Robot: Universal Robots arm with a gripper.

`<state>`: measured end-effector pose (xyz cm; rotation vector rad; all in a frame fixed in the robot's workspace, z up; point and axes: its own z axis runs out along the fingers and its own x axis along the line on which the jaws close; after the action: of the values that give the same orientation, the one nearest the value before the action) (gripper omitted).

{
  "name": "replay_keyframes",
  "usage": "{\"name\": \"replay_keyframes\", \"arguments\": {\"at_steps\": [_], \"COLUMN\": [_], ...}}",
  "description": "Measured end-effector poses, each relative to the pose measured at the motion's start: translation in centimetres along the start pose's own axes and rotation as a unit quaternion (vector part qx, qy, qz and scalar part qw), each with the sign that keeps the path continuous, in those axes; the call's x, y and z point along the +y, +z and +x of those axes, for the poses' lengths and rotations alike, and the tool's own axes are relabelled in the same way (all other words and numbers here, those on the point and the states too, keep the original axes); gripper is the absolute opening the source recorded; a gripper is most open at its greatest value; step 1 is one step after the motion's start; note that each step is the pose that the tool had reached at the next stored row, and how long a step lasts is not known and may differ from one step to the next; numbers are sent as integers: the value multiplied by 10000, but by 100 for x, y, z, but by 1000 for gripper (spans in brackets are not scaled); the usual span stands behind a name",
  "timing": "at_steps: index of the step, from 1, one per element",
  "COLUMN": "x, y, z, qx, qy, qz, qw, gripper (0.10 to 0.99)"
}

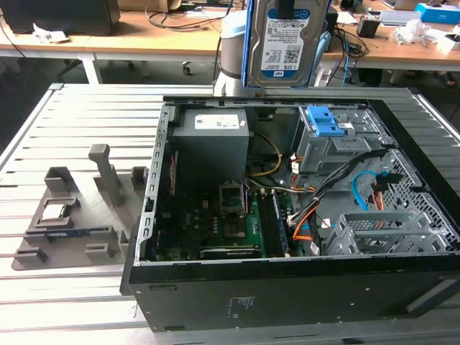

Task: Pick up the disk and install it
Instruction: 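Pick up the disk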

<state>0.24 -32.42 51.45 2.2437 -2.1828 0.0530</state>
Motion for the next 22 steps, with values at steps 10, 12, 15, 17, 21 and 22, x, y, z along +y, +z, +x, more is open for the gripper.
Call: {"name": "replay_keyframes", "arguments": {"at_steps": [10,12,15,17,21,22], "x": [1,3,5,7,12,13], "y": [3,5,9,11,18,20], "z": [76,137,230,291,477,525], "qx": [0,0,0,0,0,0], "qy": [0,0,0,0,0,0], "qz": [0,0,0,0,0,0], "qw": [10000,10000,10000,10000,10000,10000], "gripper": [361,361,361,361,361,361]}}
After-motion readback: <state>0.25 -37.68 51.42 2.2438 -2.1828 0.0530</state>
